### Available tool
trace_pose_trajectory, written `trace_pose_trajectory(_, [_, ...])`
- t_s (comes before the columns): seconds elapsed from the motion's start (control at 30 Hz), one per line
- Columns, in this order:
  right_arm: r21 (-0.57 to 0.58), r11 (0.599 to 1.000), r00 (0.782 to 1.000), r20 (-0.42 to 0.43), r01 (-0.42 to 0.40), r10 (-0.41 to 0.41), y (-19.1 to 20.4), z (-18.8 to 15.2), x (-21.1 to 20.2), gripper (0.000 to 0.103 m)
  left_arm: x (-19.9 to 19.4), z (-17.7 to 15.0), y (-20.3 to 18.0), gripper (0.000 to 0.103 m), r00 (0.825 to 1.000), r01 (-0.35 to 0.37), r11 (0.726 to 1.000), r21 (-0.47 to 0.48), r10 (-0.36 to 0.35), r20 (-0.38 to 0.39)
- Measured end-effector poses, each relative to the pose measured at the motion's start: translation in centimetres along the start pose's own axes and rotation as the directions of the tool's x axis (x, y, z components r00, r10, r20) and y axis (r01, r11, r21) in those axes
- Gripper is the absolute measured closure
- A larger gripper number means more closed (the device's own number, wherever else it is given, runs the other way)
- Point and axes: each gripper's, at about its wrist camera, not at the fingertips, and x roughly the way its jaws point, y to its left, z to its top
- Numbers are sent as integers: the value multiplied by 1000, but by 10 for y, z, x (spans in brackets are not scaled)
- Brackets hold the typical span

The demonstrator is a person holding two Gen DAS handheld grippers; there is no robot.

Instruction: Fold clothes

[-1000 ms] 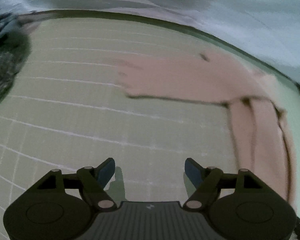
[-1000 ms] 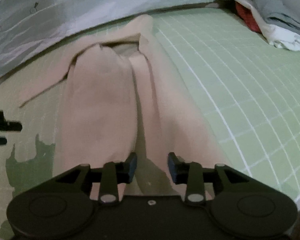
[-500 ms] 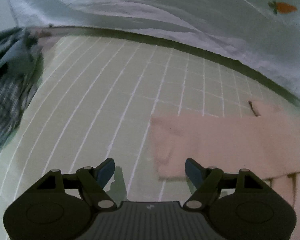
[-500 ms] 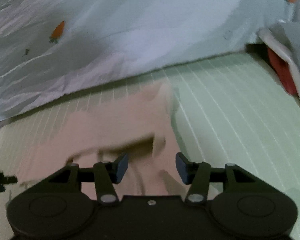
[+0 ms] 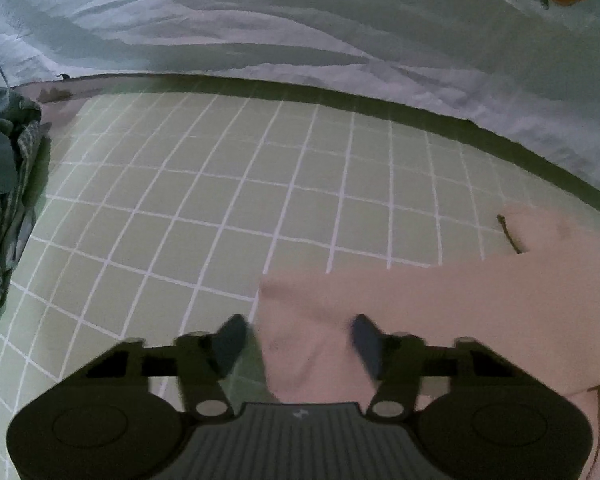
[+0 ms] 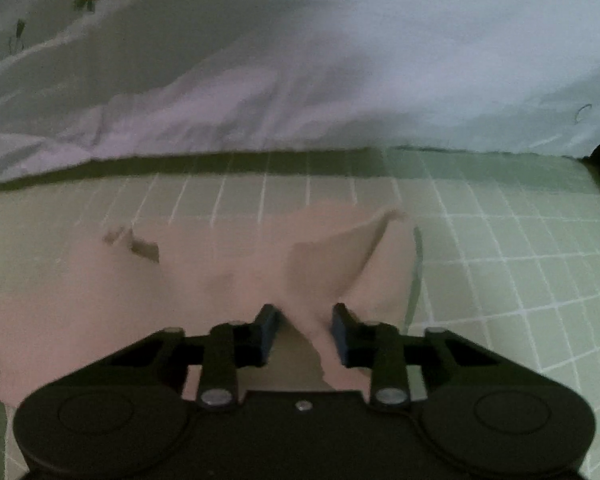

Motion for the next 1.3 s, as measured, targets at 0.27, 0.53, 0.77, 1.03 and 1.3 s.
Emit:
trace_pose_trajectory(0.27, [-36, 999, 997, 81, 17, -14, 1, 5, -28, 100, -20, 7, 12, 95, 997, 64, 997, -46, -62, 42])
trace_pose_trajectory(0.53, [97, 989, 950, 300, -114, 80, -1, 30, -111, 101, -114, 9, 67, 95, 967, 122, 975, -187, -74, 245])
trace_pose_trajectory(0.77, [170, 977, 991, 62, -130, 121, 13, 19, -26, 93, -67, -9, 89, 95, 993, 61, 948, -311, -27, 114])
trace_pose_trajectory(1.03, [261, 965, 993, 114, -29, -1, -6, -26, -85, 56, -56, -19, 86, 95, 995, 46, 954, -295, -18, 95])
trace_pose_trajectory(1.3, [165, 984, 996, 30, 74, -80, 11, -101, -128, 49, -82, -27, 78, 95, 988, 74, 966, -250, -37, 152])
